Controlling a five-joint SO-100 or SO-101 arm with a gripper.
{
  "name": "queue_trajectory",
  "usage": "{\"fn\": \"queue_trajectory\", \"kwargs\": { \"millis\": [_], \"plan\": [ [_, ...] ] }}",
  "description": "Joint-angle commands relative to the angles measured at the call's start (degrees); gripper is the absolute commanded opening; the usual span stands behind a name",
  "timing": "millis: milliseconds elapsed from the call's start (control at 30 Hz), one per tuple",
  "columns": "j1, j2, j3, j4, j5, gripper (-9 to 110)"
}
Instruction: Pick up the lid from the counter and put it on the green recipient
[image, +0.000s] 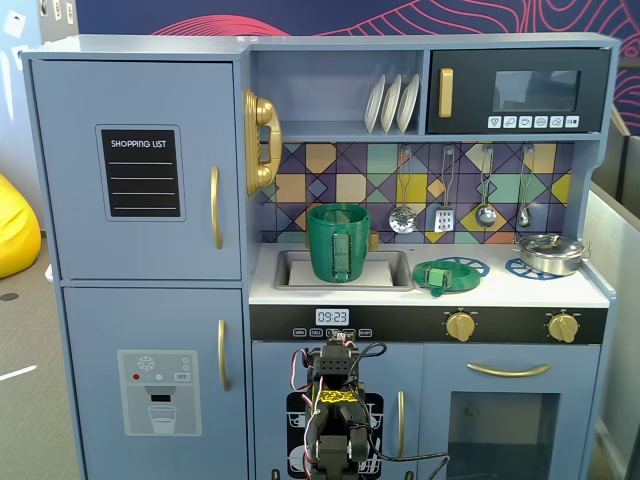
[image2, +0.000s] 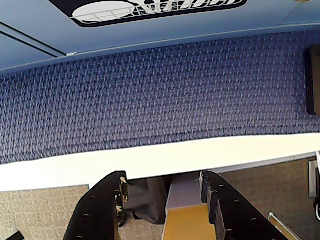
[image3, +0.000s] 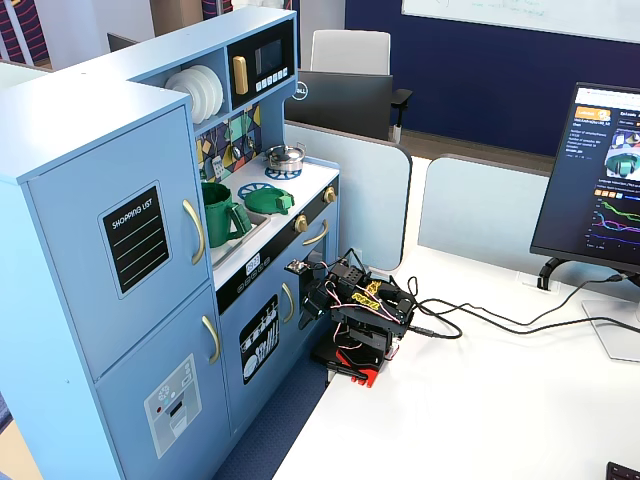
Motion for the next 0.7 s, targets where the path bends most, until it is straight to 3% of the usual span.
{"fn": "queue_trajectory", "kwargs": {
  "millis": [0, 333, 567, 667],
  "plan": [
    [2.55, -0.44, -0.18, 10.20, -0.26, 0],
    [2.37, -0.44, -0.18, 9.32, 1.32, 0],
    [9.58, -8.17, -13.01, -11.34, 1.23, 0],
    [14.68, -15.56, -23.12, -23.29, -4.57, 2]
  ]
}}
